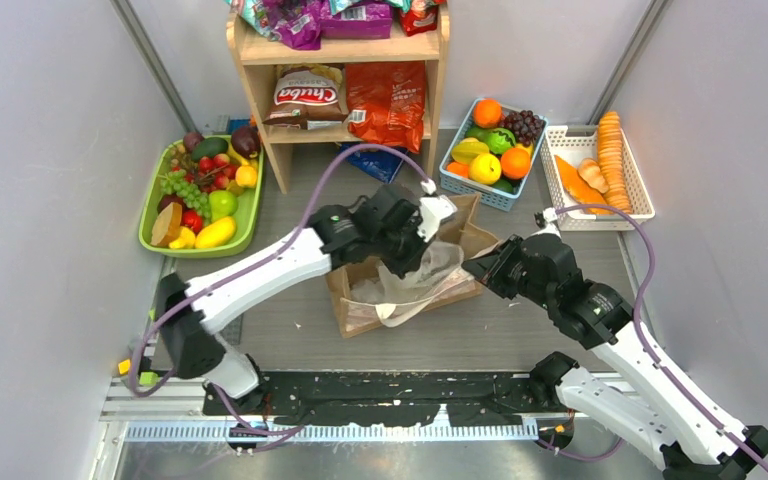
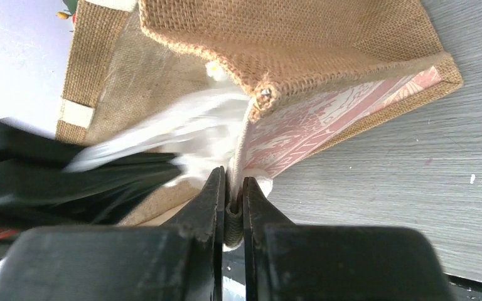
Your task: Place the mixed food into the grocery bags and tie them
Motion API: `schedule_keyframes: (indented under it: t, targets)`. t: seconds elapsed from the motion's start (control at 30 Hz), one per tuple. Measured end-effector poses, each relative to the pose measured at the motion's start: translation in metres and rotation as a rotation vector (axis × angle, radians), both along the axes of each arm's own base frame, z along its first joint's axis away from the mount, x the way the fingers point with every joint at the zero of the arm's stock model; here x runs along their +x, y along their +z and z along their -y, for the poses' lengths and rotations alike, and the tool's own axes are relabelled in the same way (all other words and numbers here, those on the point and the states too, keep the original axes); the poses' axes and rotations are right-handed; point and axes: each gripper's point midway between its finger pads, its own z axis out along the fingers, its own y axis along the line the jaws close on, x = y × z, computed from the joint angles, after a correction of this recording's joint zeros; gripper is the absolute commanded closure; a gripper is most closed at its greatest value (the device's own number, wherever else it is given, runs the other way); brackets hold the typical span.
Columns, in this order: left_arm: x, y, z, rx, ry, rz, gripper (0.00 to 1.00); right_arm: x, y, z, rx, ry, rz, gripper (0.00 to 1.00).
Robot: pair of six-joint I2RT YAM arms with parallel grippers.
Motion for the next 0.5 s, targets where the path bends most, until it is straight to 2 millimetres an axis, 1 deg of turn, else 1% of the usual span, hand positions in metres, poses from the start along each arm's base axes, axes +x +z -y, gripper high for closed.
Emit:
schedule_keyframes:
  t: [0.07,0.17,0.2,0.23,0.3,0.37,0.4,0.43,0.5]
  targets:
    - [0.000,0.032,-0.006,-0.058,0.010,0.056,1.00,0.000,-0.001,0.002,-0.001,-0.011,0.002,0.95]
    - [0.002,0.101,-0.021,-0.200,0.040,0.154,1.00,0.000,-0.004,0.006,0.000,-0.035,0.005,0.95]
    - [0.002,0.129,-0.029,-0.263,0.057,0.190,1.00,0.000,-0.005,0.008,0.000,-0.042,0.004,0.95]
    - [0.004,0.150,-0.038,-0.308,0.078,0.220,1.00,-0.001,-0.007,0.009,-0.001,-0.048,0.003,0.95]
    - [0.009,0.198,-0.063,-0.417,0.138,0.290,1.00,-0.001,-0.011,0.010,-0.002,-0.055,-0.003,0.95]
    - [0.007,0.233,-0.082,-0.495,0.174,0.343,1.00,-0.002,-0.013,0.010,-0.002,-0.057,-0.007,0.95]
    - [0.011,0.248,-0.096,-0.527,0.215,0.377,1.00,-0.002,-0.014,0.010,-0.001,-0.058,-0.008,0.95]
    - [0.009,0.262,-0.106,-0.564,0.235,0.405,1.00,-0.001,-0.014,0.010,0.002,-0.059,-0.008,0.95]
    - [0.004,0.280,-0.118,-0.613,0.254,0.446,1.00,-0.001,-0.015,0.009,0.005,-0.057,-0.006,0.95]
